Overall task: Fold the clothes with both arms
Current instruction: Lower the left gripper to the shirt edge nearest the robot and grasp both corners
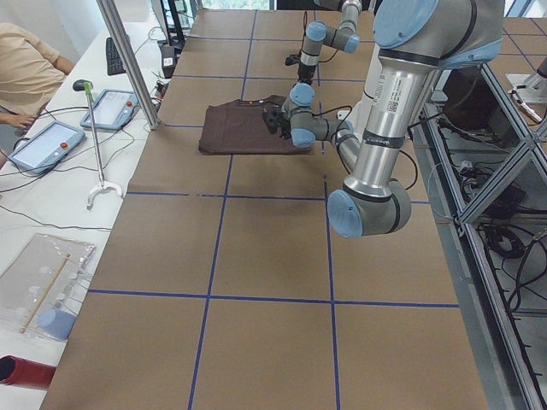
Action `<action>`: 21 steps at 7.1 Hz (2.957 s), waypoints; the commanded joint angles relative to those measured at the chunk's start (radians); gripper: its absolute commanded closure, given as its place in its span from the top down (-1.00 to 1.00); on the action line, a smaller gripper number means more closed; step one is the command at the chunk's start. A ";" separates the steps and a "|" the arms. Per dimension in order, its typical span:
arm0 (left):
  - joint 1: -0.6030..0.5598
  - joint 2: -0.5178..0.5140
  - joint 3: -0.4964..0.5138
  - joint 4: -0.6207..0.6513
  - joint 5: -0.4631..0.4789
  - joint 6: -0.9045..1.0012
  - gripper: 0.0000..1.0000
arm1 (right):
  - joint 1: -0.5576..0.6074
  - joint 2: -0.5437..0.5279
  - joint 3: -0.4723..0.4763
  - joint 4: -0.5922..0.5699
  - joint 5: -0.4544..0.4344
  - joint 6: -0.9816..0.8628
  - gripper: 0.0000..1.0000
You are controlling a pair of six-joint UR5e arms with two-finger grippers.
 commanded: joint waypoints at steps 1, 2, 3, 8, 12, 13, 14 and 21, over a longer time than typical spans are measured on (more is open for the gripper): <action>0.100 0.003 -0.002 0.108 0.053 -0.025 0.29 | 0.000 0.005 -0.002 0.000 0.003 0.000 -1.00; 0.110 0.003 -0.005 0.148 0.053 -0.025 0.29 | 0.000 0.005 0.000 0.000 0.003 0.000 -1.00; 0.123 0.000 -0.006 0.197 0.050 -0.025 0.29 | -0.002 0.006 -0.002 0.000 0.003 0.000 -1.00; 0.144 0.002 -0.031 0.276 0.021 -0.028 0.24 | -0.002 0.006 -0.005 0.000 0.003 0.000 -1.00; 0.155 0.006 -0.028 0.276 0.022 -0.066 -0.40 | -0.003 0.008 -0.007 0.000 0.003 0.000 -1.00; 0.156 0.006 -0.029 0.276 0.021 -0.069 -0.99 | -0.002 0.006 -0.007 0.000 0.003 -0.002 -1.00; 0.156 0.006 -0.028 0.276 0.021 -0.069 -1.00 | -0.002 0.006 -0.007 0.000 0.002 -0.002 -1.00; 0.271 0.108 -0.454 0.435 -0.028 -0.169 -1.00 | -0.144 -0.101 0.327 -0.198 -0.006 0.016 -1.00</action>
